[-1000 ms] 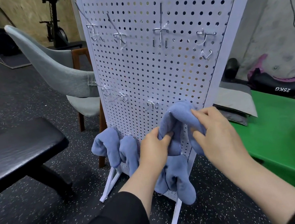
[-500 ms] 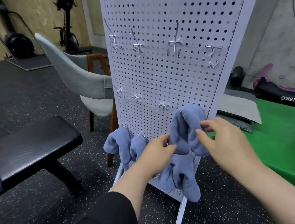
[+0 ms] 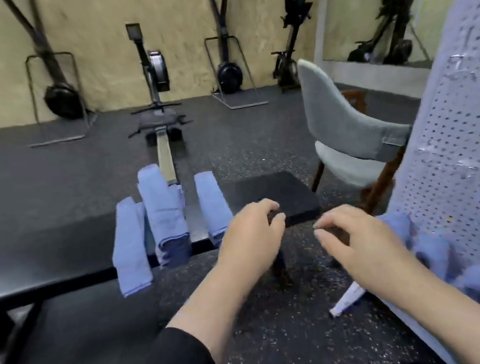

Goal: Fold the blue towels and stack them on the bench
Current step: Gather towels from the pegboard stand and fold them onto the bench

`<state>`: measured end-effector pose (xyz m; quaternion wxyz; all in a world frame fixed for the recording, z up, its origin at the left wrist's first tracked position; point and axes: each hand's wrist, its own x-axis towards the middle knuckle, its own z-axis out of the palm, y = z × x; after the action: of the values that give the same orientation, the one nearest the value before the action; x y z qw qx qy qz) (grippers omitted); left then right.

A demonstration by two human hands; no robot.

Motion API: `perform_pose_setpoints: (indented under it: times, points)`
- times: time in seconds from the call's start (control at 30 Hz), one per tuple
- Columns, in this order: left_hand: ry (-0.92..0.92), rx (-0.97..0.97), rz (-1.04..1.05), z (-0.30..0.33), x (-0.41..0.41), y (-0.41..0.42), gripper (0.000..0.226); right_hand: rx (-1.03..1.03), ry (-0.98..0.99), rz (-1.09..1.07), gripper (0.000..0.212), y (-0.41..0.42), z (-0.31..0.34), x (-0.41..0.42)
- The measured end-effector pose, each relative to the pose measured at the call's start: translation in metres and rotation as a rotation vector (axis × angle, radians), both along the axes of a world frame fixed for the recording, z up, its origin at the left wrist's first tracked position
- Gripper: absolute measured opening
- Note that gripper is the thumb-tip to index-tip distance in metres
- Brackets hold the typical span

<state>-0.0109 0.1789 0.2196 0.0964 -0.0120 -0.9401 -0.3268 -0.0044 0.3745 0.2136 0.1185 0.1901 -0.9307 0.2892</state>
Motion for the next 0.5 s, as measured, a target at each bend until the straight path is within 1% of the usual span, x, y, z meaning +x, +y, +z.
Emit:
perform_pose_setpoints:
  times: [0.03, 0.1, 0.17, 0.27, 0.33, 0.43, 0.5]
  points:
    - [-0.009, -0.002, 0.057, -0.004, 0.004, -0.026, 0.034, 0.012, -0.014, 0.034, 0.005, -0.024, -0.003, -0.009]
    - [-0.026, -0.014, 0.151, -0.017, 0.011, -0.069, 0.034, 0.045, -0.061, 0.080, 0.015, -0.067, -0.010, -0.029]
    - [-0.063, -0.044, 0.187, -0.032, 0.015, -0.099, 0.035, 0.075, -0.115, 0.109, 0.026, -0.106, -0.017, -0.048]
    - [-0.091, -0.123, 0.168, -0.047, 0.014, -0.124, 0.035, 0.176, -0.161, 0.128, 0.040, -0.156, -0.038, -0.082]
    - [-0.090, -0.171, 0.141, -0.053, 0.013, -0.136, 0.031, 0.240, -0.195, 0.113, 0.047, -0.181, -0.056, -0.106]
    - [-0.108, -0.195, 0.126, -0.064, 0.012, -0.154, 0.026, 0.339, -0.221, 0.062, 0.054, -0.207, -0.083, -0.139]
    - [-0.105, -0.190, 0.130, -0.067, 0.011, -0.165, 0.025, 0.394, -0.225, 0.038, 0.054, -0.221, -0.097, -0.158]
